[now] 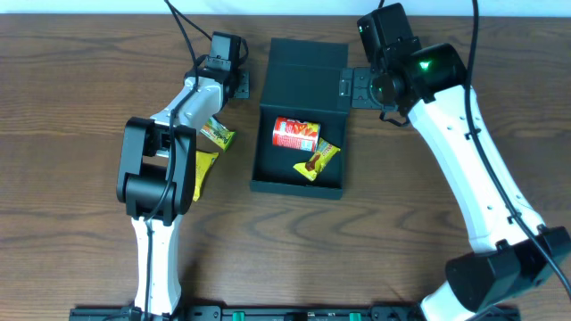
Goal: Pack container
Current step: 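Close the left gripper on the Almond packet, then lift the Almond packet with the left gripper, carry it over the box, release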
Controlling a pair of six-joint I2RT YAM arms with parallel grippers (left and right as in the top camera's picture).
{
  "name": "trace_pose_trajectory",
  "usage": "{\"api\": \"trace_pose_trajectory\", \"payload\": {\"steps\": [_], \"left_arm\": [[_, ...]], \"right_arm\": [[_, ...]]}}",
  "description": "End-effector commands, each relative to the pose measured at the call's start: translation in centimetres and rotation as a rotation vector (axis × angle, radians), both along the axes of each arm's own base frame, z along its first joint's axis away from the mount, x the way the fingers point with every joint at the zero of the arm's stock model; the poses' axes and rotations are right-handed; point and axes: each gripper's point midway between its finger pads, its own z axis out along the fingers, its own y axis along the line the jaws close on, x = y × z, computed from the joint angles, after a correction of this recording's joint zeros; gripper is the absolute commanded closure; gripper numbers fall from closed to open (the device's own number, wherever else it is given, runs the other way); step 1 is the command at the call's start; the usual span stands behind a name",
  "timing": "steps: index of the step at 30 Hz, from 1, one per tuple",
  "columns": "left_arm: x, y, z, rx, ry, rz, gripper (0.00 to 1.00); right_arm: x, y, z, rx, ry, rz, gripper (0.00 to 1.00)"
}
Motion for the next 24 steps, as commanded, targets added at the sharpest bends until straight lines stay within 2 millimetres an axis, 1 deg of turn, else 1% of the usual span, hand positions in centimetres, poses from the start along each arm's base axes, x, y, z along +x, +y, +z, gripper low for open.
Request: {"api": "trace_pose_trajectory", "payload": {"steps": [1, 4, 7, 9, 15, 17, 20, 24], "left_arm": [[0.3, 0.2, 0.4, -0.009, -0.006, 0.011, 0.58], [0.4, 0.2, 1.7, -0.013, -0.027, 0.011, 0.58], [0.4, 0.2, 3.8, -0.016, -0.054, 0.007, 0.60], [0.0, 0.3, 5.7, -0.004, -0.063, -0.013, 0.62], [-1.5, 0.6, 8.9, 0.000, -0.058, -0.017, 0.63], [-2.3, 0.8, 9.7, 0.003, -0.044, -0.017, 0.64], [-4.1, 1.0, 10.7, 0.005, 0.000, -0.022, 0.64], [-7.1, 0.4, 11.9, -0.044, 0.083, -0.056, 0.64]], "right_arm": [[0.1, -0.5, 0.1, -0.005, -0.004, -0.021, 0.01], [0.1, -0.5, 0.1, -0.005, -0.005, -0.021, 0.01], [0.2, -0.5, 0.1, -0.005, -0.006, -0.021, 0.01], [0.3, -0.5, 0.1, -0.003, -0.011, -0.022, 0.01], [0.7, -0.3, 0.4, 0.005, -0.031, -0.021, 0.01], [0.8, -0.3, 0.4, 0.007, -0.037, -0.021, 0.01], [1.0, -0.2, 0.5, 0.010, -0.044, -0.021, 0.01], [1.4, -0.1, 0.7, 0.017, -0.061, -0.022, 0.01]]}}
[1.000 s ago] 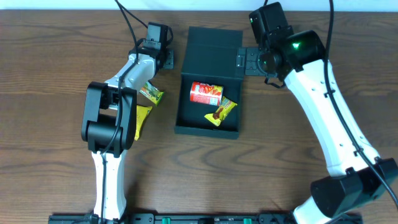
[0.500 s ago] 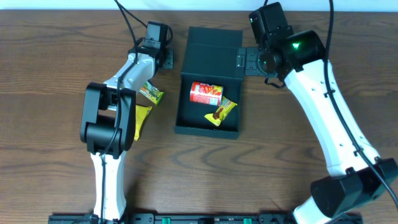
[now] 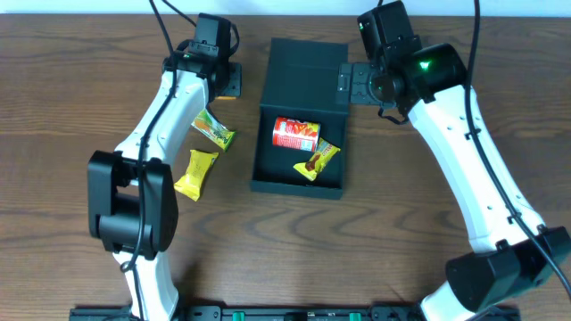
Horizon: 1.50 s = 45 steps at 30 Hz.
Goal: Pack container
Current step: 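Lift the Almond packet with the left gripper, carry it over the box, release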
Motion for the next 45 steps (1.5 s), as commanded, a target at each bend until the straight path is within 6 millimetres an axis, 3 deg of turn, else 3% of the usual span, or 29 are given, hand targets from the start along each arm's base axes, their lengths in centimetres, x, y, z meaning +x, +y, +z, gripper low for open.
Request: {"api": "trace_pose_trajectory", "payload": {"steps": [1, 7, 12, 18, 22, 36, 40, 45], "left_arm": [[-1.2, -0.7, 2.7, -0.066, -0.002, -0.029, 0.64], [-4.9, -2.4, 3.6, -0.193, 0.119, -0.051, 0.65], [-8.0, -5.1, 3.5, -0.328, 0.248, -0.120, 0.65], [-8.5, -8.0, 3.7, -0.308, 0.224, -0.224, 0.73], [-9.3, -10.9, 3.8, -0.279, 0.198, -0.321, 0.74], [-12.5, -16.7, 3.7, -0.232, 0.192, -0.456, 0.73], [-12.5, -18.8, 4.3, -0.245, 0.145, -0.495, 0.74], [-11.8, -19.5, 4.5, -0.194, 0.080, -0.479, 0.73]], "right_arm": [[0.4, -0.4, 0.2, 0.000, -0.017, -0.021, 0.01], [0.6, -0.3, 0.4, 0.005, -0.028, -0.022, 0.01], [0.6, -0.3, 0.4, 0.005, -0.028, -0.022, 0.01], [0.7, -0.3, 0.4, 0.005, -0.029, -0.022, 0.01], [0.6, -0.3, 0.4, 0.005, -0.028, -0.022, 0.01], [0.8, -0.8, 0.5, -0.017, -0.039, -0.034, 0.01], [0.8, -0.8, 0.5, -0.019, -0.038, -0.031, 0.01], [0.9, -1.1, 0.6, -0.039, -0.044, -0.030, 0.01]]}}
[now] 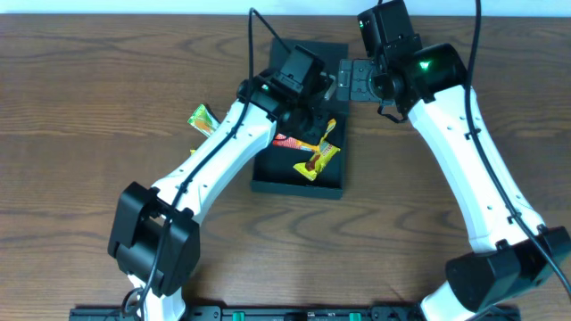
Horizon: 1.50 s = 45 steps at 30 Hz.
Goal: Pack container
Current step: 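Lift the Almond packet with the left gripper, carry it over the box, release, then raise the left arm away and lower the right gripper into the box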
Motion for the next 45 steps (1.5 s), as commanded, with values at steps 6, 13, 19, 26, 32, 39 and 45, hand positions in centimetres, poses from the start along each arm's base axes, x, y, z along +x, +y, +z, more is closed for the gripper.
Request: {"api": "trace_pose_trajectory", "payload": {"steps": [6, 13, 19, 26, 32, 39, 45], "left_arm": [[1.0, -1.0, 0.6, -0.011, -0.043, 0.079, 0.73], [0.4, -2.3, -1.9, -0.042, 0.053, 0.087, 0.60], [1.2, -2.9, -1.9, -0.061, 0.026, 0.085, 0.49], [3.1, -0.9, -0.7, -0.055, -0.027, 0.141, 0.51], [5.8, 5.3, 4.8, -0.041, -0.158, 0.280, 0.51], [6.4, 19.9, 9.7, 0.297, -0.341, 0.633, 0.36], [6.0, 23.4, 9.3, 0.351, -0.299, 0.689, 0.35]], "right_arm": [[0.2, -1.0, 0.2, -0.045, -0.009, -0.003, 0.01], [0.2, -1.0, 0.2, -0.062, -0.007, 0.024, 0.01], [0.2, -1.0, 0.2, -0.064, -0.007, 0.026, 0.01], [-0.3, -1.2, -0.1, -0.071, 0.016, 0.027, 0.01], [-2.5, -1.3, -1.3, -0.071, 0.123, 0.047, 0.01], [-9.0, -0.7, -3.7, -0.020, 0.410, 0.073, 0.68], [-11.8, 4.3, -9.4, 0.087, 0.528, 0.153, 0.99]]}}
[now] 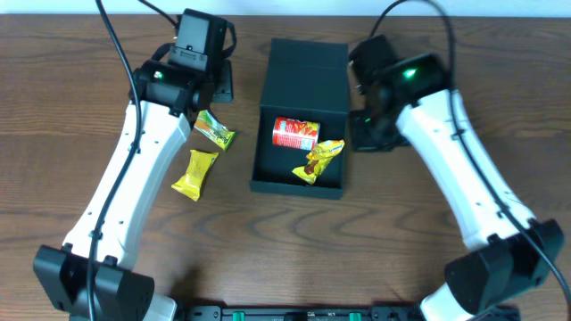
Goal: Pack container
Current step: 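Raise the left arm away and lower the right gripper into the box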
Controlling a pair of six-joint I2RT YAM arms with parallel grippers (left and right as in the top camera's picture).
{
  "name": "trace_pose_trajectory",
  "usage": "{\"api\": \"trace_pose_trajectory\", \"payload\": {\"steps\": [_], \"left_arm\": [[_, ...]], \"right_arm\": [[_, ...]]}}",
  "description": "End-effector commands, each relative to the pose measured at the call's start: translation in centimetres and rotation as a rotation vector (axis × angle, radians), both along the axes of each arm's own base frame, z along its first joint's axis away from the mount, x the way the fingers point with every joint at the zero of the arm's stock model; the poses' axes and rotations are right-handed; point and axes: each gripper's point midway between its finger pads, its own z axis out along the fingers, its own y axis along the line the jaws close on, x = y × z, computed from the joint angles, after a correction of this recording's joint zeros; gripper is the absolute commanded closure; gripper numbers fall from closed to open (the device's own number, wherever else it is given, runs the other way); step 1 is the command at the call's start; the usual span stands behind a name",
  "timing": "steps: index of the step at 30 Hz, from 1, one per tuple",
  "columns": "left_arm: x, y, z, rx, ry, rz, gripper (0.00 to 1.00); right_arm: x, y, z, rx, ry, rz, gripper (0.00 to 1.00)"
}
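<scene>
The black container (295, 188) stands open in the middle of the table, its lid (305, 76) folded back. Inside lie a red can (295, 133) and yellow snack wrappers (319, 159). Left of it, on the table, are a green-and-yellow packet (215, 131) and a yellow packet (195, 173). My left gripper (223, 82) hovers above the green packet, left of the lid; nothing shows in it. My right gripper (360, 134) is against the container's right wall. Neither gripper's jaws can be made out.
Brown wooden table (80, 134). The left arm slants from the bottom left to the far left of the container. The right arm curves down the right side. A black rail (285, 312) runs along the near edge.
My left gripper was over the container beside the can, and is now back left of the lid. My right gripper has dropped from the lid's edge to the container's right wall. The yellow wrappers inside lie differently.
My left gripper was first left of the lid, above the two packets on the table, and the right one at the lid's right edge. Then the left gripper was inside the container at the yellow wrappers. Now it is back at the left, with both packets still on the table.
</scene>
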Motion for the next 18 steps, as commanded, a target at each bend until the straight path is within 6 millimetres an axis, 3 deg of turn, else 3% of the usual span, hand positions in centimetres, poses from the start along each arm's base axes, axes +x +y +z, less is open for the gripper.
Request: {"api": "trace_pose_trajectory", "payload": {"steps": [1, 5, 13, 18], "left_arm": [[0.4, 1.8, -0.2, 0.063, 0.004, 0.038, 0.35], [0.4, 2.1, -0.2, 0.065, 0.005, 0.044, 0.35], [0.4, 2.2, -0.2, 0.066, 0.007, 0.044, 0.34], [0.5, 2.2, -0.2, 0.065, 0.004, 0.045, 0.34]], "right_arm": [[-2.2, 4.7, -3.2, 0.137, 0.078, 0.056, 0.98], [-1.7, 8.0, -5.5, 0.207, 0.020, 0.085, 0.98], [-1.8, 7.4, -7.4, 0.180, 0.018, 0.047, 0.98], [-0.5, 7.6, -9.2, 0.191, -0.049, 0.047, 0.98]]}}
